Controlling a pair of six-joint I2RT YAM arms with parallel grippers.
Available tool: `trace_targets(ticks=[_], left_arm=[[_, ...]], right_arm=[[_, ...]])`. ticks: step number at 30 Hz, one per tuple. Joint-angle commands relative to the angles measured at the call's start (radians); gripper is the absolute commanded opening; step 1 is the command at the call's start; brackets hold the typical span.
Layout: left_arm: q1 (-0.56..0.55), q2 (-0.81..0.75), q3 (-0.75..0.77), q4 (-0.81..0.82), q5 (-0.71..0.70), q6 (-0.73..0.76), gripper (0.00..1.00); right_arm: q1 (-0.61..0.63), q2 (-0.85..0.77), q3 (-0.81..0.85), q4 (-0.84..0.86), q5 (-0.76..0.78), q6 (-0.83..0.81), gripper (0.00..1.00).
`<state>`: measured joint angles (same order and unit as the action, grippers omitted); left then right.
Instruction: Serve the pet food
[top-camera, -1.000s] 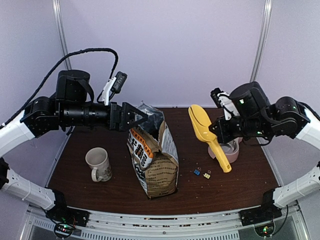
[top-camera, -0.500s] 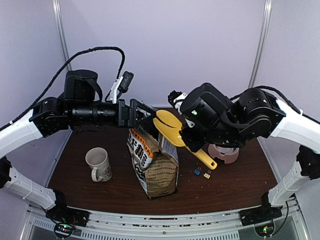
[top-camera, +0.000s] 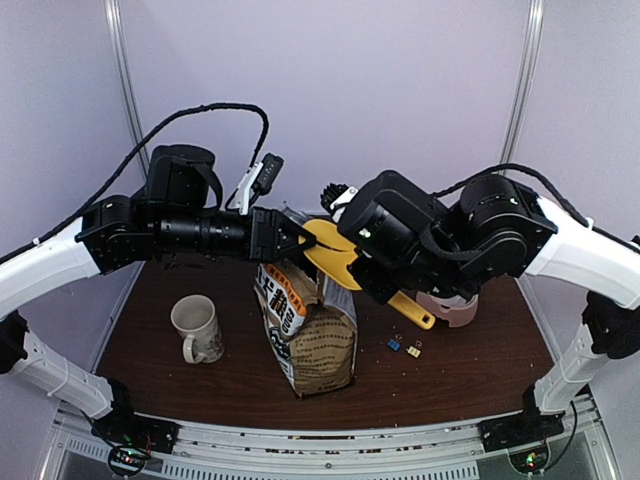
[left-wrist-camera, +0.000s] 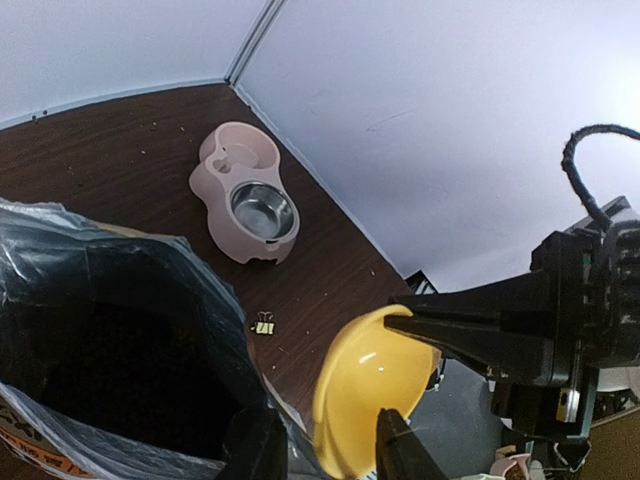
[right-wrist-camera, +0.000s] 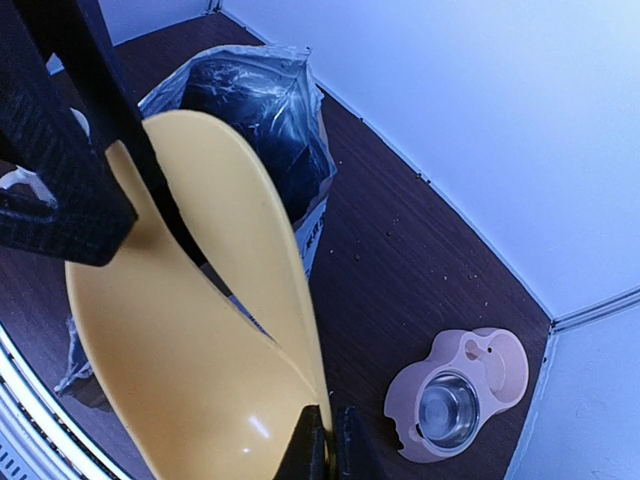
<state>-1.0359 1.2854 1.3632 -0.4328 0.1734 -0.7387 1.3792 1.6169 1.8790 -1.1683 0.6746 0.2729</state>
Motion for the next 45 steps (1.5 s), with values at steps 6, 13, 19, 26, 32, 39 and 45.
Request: trace_targets(ticks=[6,13,19,26,32,39,45], left_arm=[[-0.004,0.018,0.008,0.071,0.022,-0.015,0.23],[-0.004,0.020,0.000,0.086,0.026,-0.026,0.12],[-0.004,0.013,-0.011,0.087,0.020,-0.038,0.03],[-0.005,-0.011,-0.039,0.113,-0.022,-0.070,0.00],[0.002,-0.043,-0.065,0.152,-0.050,-0.098,0.00],[0.050,-0.120,-0.142,0.249,-0.021,-0.142,0.00],[0.078,-0.190,-0.185,0.322,0.003,-0.178,0.00]], right_arm=[[0.018,0.020,0.037,-0.024,0.073,-0.018,0.00],[0.025,0.031,0.038,-0.032,0.088,-0.028,0.00],[0.026,0.034,0.040,-0.034,0.110,-0.020,0.00],[0.031,0.010,0.028,-0.010,0.127,-0.018,0.43],[0.032,-0.085,-0.040,0.075,0.072,0.001,0.70],[-0.071,-0.407,-0.384,0.484,-0.237,0.089,0.91],[-0.263,-0.653,-0.713,0.846,-0.608,0.245,0.96]])
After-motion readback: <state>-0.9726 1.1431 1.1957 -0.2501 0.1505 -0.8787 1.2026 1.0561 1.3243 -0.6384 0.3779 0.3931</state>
